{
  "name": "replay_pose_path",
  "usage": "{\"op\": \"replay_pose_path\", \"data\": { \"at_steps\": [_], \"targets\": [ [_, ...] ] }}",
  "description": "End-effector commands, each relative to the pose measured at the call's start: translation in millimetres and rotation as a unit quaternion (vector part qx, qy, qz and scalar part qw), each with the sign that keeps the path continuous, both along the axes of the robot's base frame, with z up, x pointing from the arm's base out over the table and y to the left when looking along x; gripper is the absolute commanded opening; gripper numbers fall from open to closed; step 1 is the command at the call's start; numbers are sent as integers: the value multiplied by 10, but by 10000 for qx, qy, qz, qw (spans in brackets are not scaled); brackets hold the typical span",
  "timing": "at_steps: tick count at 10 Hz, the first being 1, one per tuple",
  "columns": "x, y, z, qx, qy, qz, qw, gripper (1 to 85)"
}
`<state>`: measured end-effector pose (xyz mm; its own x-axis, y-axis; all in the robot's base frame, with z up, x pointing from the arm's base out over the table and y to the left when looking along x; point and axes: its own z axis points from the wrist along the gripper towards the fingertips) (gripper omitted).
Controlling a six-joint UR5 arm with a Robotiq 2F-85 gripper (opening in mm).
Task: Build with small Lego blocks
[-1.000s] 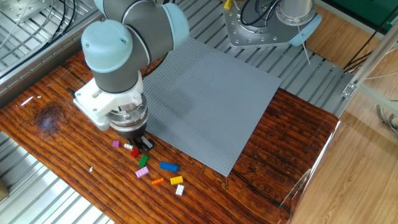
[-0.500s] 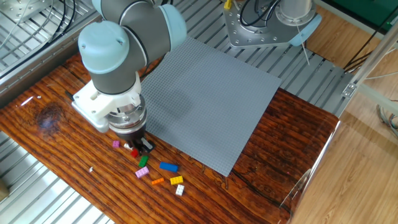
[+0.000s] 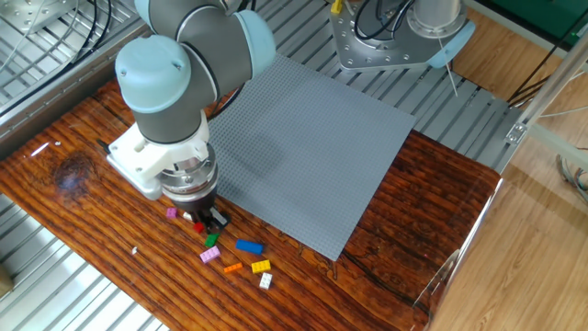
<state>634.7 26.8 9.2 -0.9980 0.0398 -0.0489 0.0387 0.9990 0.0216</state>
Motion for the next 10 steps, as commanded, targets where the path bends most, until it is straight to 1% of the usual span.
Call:
{"op": "replay_pose_path", "data": {
  "at_steps": [1,2,3,5,7,10],
  "targets": [
    [-18,-33,31,8,58,-29,10000,337],
    [-28,-74,72,-9,88,1,10000,333],
    [-41,-74,78,21,96,9,10000,330],
    [-36,-71,63,29,88,2,10000,330],
    [-23,-29,11,61,50,-22,10000,330],
    [-4,-18,18,68,19,-7,10000,330]
  ]
}}
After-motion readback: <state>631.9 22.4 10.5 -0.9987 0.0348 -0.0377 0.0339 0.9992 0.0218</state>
